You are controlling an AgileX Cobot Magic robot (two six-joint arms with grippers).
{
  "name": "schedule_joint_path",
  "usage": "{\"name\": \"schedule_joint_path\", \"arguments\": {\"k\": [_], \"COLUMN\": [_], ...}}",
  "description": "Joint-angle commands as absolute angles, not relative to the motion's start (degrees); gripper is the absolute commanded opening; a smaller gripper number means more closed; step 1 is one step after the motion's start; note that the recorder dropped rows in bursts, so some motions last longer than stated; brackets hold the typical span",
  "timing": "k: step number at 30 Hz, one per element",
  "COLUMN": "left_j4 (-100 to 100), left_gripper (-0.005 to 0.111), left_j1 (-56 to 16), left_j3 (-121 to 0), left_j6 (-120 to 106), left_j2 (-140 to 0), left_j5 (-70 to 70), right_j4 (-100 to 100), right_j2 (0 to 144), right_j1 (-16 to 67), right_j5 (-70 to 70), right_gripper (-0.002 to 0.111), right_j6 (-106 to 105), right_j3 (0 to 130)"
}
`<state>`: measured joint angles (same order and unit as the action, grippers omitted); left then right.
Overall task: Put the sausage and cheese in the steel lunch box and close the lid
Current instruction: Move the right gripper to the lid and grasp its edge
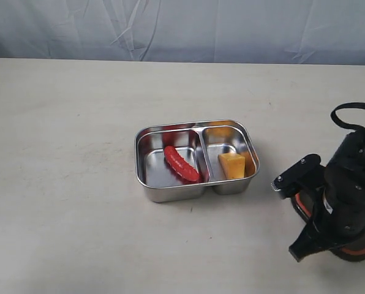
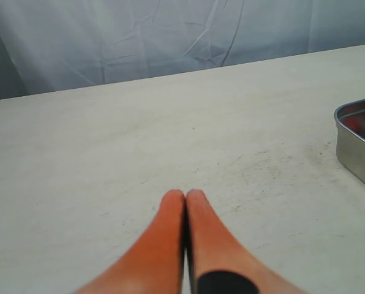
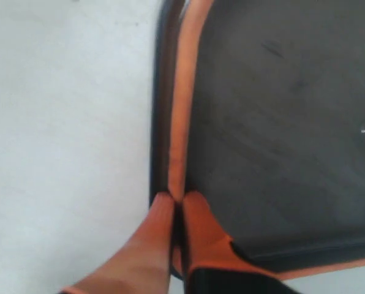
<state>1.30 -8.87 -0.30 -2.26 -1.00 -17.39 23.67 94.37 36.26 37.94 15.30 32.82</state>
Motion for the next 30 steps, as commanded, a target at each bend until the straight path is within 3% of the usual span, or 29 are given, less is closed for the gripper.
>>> {"name": "schedule_joint_path", "arguments": {"k": [1,30], "left_j4": [1.13,2.23], "left_gripper": [0.0,0.0], "left_j1": [-9.31,-9.31], "left_j3": [0.0,0.0], "left_j6": [-2.4,-2.4], "left_j2": [-0.71,-0.71], "left_j5": [-16.6,-16.18], "right_j4": [19.79,7.97], "right_j2": [90.47,57.22], "right_j1": [36.02,36.02], "right_j5": [38.35,47.86], "right_gripper": [-0.001,-0.001], "right_j6": [16.72,13.82], "right_j3": [33.14,33.14]}}
